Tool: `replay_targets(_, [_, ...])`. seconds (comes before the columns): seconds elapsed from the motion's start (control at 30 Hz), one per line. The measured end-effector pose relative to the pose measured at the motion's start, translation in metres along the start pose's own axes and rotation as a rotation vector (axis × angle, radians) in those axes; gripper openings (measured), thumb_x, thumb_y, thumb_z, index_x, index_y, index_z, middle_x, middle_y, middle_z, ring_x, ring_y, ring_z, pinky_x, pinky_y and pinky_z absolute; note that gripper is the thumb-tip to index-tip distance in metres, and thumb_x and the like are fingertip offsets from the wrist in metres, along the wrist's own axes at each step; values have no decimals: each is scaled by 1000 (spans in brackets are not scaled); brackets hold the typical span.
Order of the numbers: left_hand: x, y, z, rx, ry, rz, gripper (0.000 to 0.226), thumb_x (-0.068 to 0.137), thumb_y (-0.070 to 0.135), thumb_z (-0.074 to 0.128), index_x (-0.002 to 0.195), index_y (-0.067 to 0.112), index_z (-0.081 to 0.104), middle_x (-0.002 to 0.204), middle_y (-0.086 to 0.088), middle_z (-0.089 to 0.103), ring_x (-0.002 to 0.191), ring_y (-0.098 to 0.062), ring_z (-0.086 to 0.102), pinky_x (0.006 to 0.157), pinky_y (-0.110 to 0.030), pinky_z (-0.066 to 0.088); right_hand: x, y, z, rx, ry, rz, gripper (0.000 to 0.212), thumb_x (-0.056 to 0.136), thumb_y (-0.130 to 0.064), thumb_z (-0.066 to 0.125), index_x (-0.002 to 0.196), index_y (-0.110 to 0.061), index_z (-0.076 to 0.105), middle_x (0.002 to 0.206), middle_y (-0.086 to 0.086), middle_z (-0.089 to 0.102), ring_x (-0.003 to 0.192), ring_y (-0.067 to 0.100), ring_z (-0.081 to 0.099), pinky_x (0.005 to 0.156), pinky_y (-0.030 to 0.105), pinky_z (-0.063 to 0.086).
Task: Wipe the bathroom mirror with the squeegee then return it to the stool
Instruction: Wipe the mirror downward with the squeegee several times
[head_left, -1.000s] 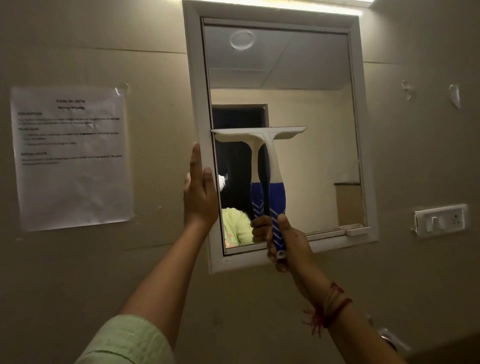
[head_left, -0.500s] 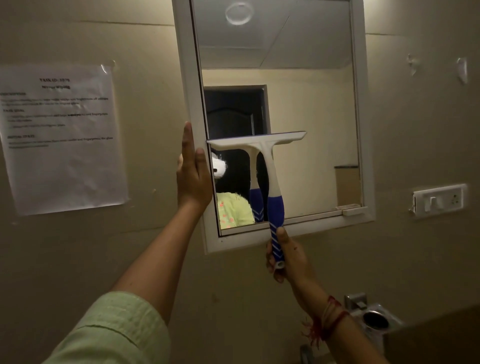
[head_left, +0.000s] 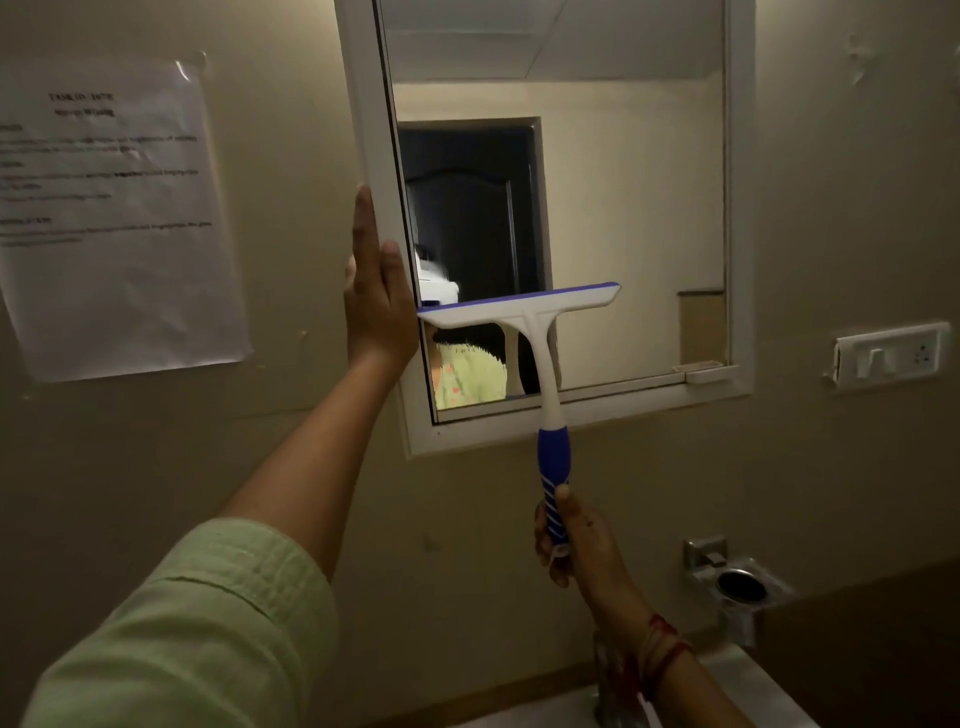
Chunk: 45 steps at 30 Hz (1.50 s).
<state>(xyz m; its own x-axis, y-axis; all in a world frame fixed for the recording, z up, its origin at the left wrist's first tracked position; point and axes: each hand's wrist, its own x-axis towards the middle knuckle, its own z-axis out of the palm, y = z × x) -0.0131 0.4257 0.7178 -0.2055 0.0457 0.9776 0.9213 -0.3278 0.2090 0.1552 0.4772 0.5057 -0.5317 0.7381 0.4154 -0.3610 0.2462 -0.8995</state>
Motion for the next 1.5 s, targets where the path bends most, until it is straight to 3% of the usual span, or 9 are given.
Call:
replay_targets(0.4, [3,-1,-1,55,37,-21,47,98,15,25,143,2,18,151,-15,22,123,9,19,96,3,13,-31,41,-9,15,-9,121,56,64,-68,45,65,-13,53,49,-3,51,42,10,45,37,19,33])
replay_targets(0.53, [2,2,0,51,54,-11,47,99,13,26,142,-2,18,150,-19,22,117,24,20,91,7,15,-41,55,-10,22,-14,164,61,62,-75,52,66,-14,55,50,-4,53,44,10,48,38,19,35])
replay_targets(0.67, [3,2,-1,36,50,-25,47,99,15,25,143,2,17,152,-14,22,132,-5,27,98,-2,20,-46,61,-11,22,-11,197,49,78,-62,42,66,-17,55,52,-4,53,46,9,49,40,19,36])
replay_targets(0.8, [2,3,1,13,61,39,46,98,10,25,141,-6,16,149,-24,21,108,33,23,89,7,17,-52,60,-9,-7,-15,221,51,81,-64,39,66,-18,55,54,-3,54,47,9,50,40,19,38])
replay_targets(0.9, [2,1,1,18,66,41,46,98,9,25,140,-8,16,148,-25,21,109,36,19,92,6,15,-60,58,-11,-35,-47,238,58,68,-75,45,68,-18,54,53,-6,54,50,9,51,44,18,40])
replay_targets(1.07, [4,3,-1,19,50,-18,47,98,14,24,143,0,17,151,-17,21,127,3,30,102,-6,24,-71,36,-11,24,-37,70,73,60,-81,51,80,-12,52,49,-4,48,44,10,43,45,22,39])
replay_targets(1.23, [3,1,-3,31,37,-1,47,99,15,26,143,5,18,151,-15,22,108,27,20,86,10,16,-47,-29,-9,14,43,-167,44,84,-55,36,87,-14,53,52,-2,51,44,8,45,43,22,39])
replay_targets(1.37, [-3,2,-5,11,-26,-60,47,100,23,24,145,21,13,154,-4,18,128,-2,33,102,-25,33,-9,-100,-18,-30,53,-375,34,91,-43,27,103,-29,55,59,-6,57,51,8,51,46,22,44])
replay_targets(1.5, [1,1,-4,8,-2,-66,47,100,25,26,145,29,14,152,-1,24,121,-4,32,96,-28,30,36,-173,-22,-40,35,-499,34,98,-39,26,98,-25,56,62,-7,60,54,7,55,50,22,47])
